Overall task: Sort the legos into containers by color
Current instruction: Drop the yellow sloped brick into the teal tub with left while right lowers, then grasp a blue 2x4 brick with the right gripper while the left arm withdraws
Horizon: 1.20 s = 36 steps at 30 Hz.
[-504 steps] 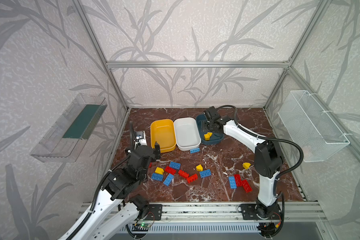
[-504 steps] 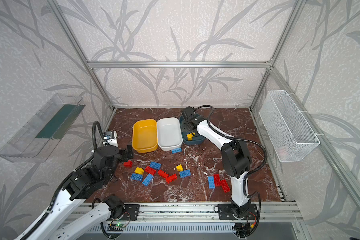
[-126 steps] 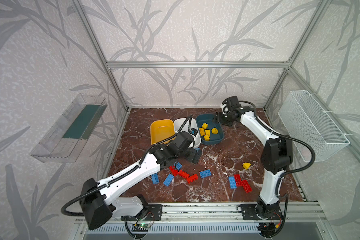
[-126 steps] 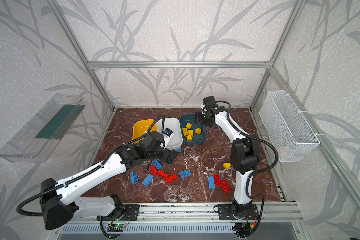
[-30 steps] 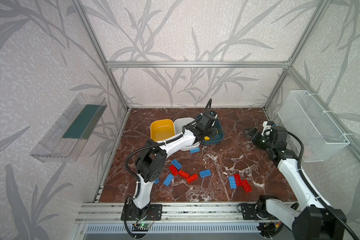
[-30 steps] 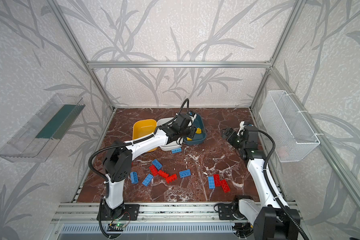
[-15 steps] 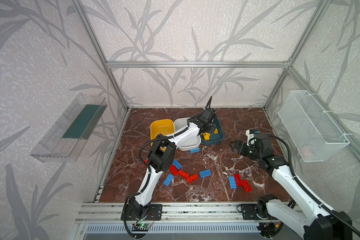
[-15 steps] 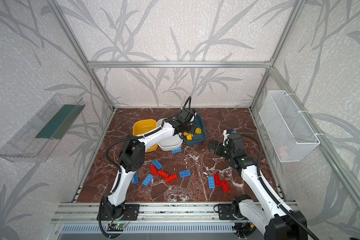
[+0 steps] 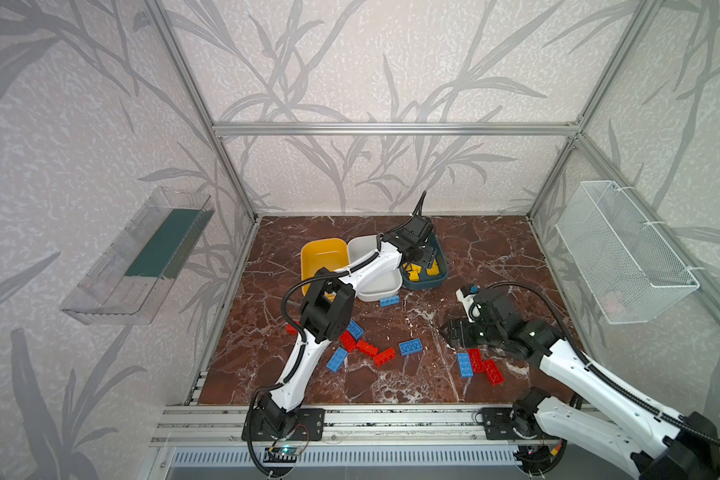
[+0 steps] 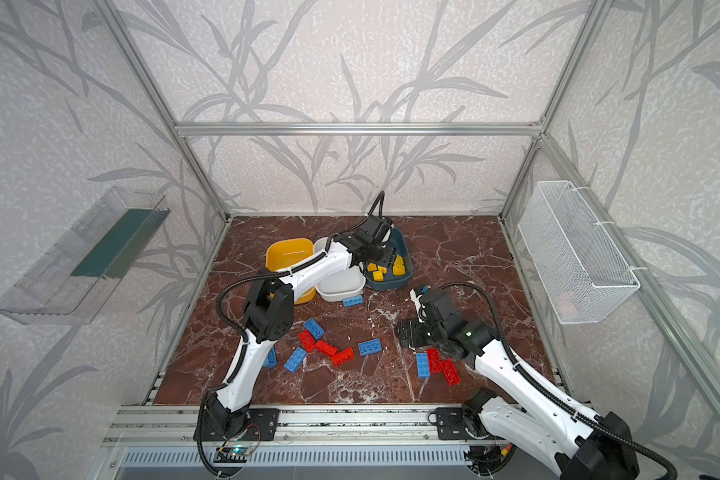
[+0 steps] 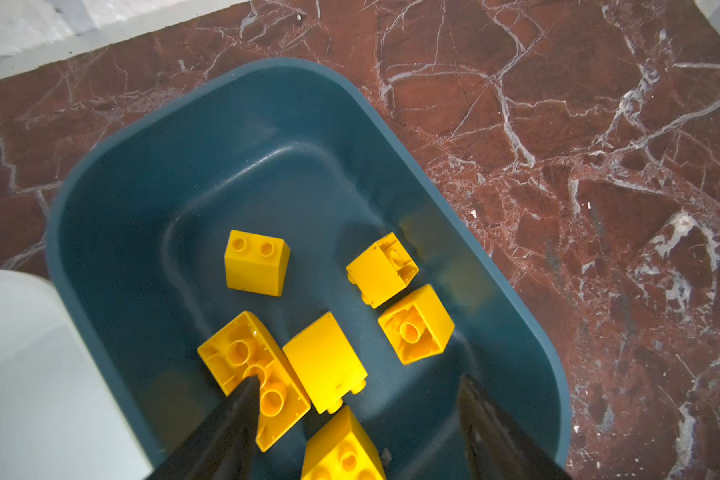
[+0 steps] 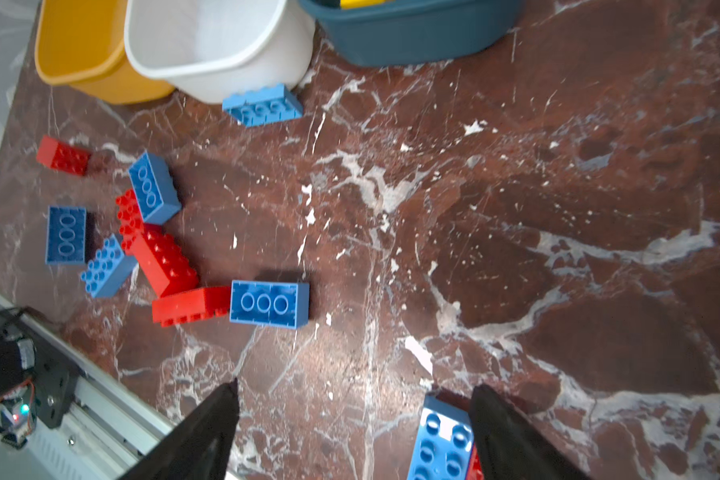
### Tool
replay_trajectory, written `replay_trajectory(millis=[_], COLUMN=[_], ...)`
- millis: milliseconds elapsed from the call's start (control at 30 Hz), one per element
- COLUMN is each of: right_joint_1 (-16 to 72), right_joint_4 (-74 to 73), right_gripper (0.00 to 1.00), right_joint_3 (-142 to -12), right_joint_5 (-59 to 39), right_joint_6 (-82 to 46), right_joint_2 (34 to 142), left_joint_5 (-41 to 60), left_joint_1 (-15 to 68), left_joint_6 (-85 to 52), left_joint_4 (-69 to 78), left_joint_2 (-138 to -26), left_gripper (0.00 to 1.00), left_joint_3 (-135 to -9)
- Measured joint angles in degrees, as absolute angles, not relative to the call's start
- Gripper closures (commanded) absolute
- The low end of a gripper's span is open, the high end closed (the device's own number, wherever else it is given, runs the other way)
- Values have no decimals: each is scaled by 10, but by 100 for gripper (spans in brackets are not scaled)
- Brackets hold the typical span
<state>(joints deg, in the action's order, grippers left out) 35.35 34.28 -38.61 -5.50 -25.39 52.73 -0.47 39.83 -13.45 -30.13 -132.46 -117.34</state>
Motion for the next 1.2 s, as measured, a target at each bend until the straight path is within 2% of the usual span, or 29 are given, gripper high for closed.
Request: replay_trajectory(millis=[100,300,533,700,900,1200], right_joint_1=[383,457,474,484,508,510], right_joint_4=[387,490,554,550,527,467], right_gripper=[26,25,24,23,23,23], right_joint_3=[-388,-413,-431,-403,-348,-307], right_joint_5=[-39,-11,0,-18,-22,-31], right_joint_6=[-263,-314,-392,-433,-486,-532], right_joint_2=[510,508,512,522,533,572], left_joint_5=[-8,-19,-47,-70,-88,-90], left_joint_1=[398,399,400,406,420,424], left_joint_6=[-140,-166,-227,-273,-295,-291], left_joint_4=[-309,-308,-299,-286,-304,-381], left_joint_2=[-1317,-1234,-1085,-945,-802,-623], left_gripper=[22,22,19,12,3,2], left_joint_3=[-1168,-1092,-954,-804,-714,-590])
